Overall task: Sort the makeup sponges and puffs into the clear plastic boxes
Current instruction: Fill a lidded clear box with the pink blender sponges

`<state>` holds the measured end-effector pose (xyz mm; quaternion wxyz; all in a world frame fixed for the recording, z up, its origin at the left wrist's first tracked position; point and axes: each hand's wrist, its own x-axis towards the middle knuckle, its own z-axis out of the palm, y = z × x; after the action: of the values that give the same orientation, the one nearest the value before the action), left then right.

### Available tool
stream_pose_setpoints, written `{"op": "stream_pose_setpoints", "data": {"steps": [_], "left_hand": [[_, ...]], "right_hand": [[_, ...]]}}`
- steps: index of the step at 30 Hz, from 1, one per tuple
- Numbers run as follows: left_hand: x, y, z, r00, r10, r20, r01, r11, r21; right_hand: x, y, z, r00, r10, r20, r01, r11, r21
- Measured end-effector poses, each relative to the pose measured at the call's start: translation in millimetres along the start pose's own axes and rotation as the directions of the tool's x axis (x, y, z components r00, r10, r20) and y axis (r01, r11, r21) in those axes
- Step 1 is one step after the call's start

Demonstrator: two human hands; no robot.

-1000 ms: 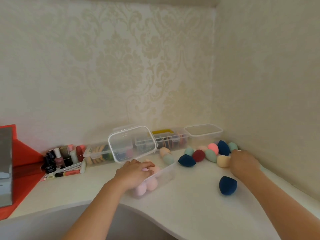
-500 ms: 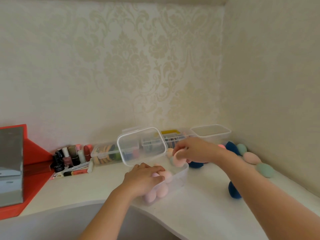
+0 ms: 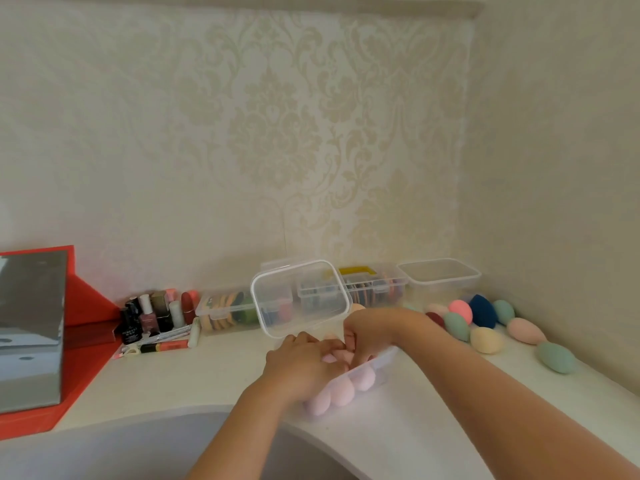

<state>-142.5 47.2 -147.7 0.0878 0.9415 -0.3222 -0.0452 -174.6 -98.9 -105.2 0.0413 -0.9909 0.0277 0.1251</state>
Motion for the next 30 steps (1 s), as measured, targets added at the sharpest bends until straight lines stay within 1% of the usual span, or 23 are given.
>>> {"op": "stream_pose_setpoints", "data": {"steps": [2, 4, 7, 9, 11, 13, 15, 17, 20, 22, 24, 25, 26, 27, 29, 30], "left_hand": [[-1, 1, 0, 1.0, -0.001, -0.015, 0.002, 1.0, 0.014], [0, 2, 1, 1.0, -0.005, -0.031, 0.006, 1.0, 0.019], [-2, 5, 2, 0.997, -0.02, -0.074, 0.02, 1.0, 0.0], [-4, 7, 1, 0.992, -0.015, -0.128, 0.021, 0.999, 0.05], [-6, 8, 1, 0.978, 0.038, -0.204, -0.017, 0.994, 0.104], [-6, 8, 0, 0.958, 0.142, -0.248, -0.124, 0.989, 0.085], [-5, 6, -1, 0.953, 0.215, -0.215, -0.22, 0.976, 0.001], [-5, 5, -3, 0.961, 0.222, -0.163, -0.237, 0.968, -0.079], [-2, 5, -4, 0.98, 0.176, -0.096, -0.19, 0.969, -0.158], [1, 7, -4, 0.99, 0.132, -0.047, -0.138, 0.974, -0.18], [4, 9, -5, 0.995, 0.093, -0.025, -0.097, 0.975, -0.2], [7, 10, -5, 0.997, 0.077, -0.03, -0.082, 0.975, -0.207], [8, 11, -4, 0.997, 0.064, -0.044, -0.072, 0.975, -0.21], [9, 11, -4, 0.997, 0.054, -0.06, -0.065, 0.976, -0.208], [11, 11, -2, 0.995, 0.042, -0.089, -0.059, 0.978, -0.201], [11, 11, -1, 0.994, 0.039, -0.099, -0.058, 0.978, -0.203]], "right_hand": [[4, 0, 10, 0.999, 0.026, -0.048, -0.026, 1.0, -0.003], [6, 4, 16, 0.996, 0.056, -0.066, -0.051, 0.996, 0.074], [3, 11, 16, 0.998, 0.011, -0.058, -0.001, 0.986, 0.165], [-1, 15, 13, 0.999, -0.017, -0.034, 0.024, 0.972, 0.232], [-5, 20, 12, 0.999, -0.033, -0.005, 0.033, 0.935, 0.354], [-8, 22, 11, 0.999, -0.029, -0.019, 0.035, 0.905, 0.424], [-10, 22, 12, 0.998, -0.005, -0.062, 0.03, 0.911, 0.412], [-10, 20, 15, 0.993, 0.022, -0.116, 0.024, 0.923, 0.383], [-8, 18, 21, 0.976, 0.031, -0.215, 0.049, 0.932, 0.358], [-7, 18, 24, 0.968, 0.033, -0.25, 0.061, 0.932, 0.358], [-11, 20, 23, 0.958, 0.03, -0.284, 0.091, 0.911, 0.402], [-15, 22, 22, 0.943, 0.03, -0.33, 0.131, 0.882, 0.453], [-19, 26, 21, 0.913, 0.049, -0.405, 0.173, 0.851, 0.495], [-23, 33, 19, 0.865, 0.106, -0.491, 0.185, 0.841, 0.508], [-33, 55, 16, 0.734, 0.278, -0.62, 0.109, 0.852, 0.512], [-39, 69, 16, 0.666, 0.376, -0.644, 0.041, 0.844, 0.535]]}}
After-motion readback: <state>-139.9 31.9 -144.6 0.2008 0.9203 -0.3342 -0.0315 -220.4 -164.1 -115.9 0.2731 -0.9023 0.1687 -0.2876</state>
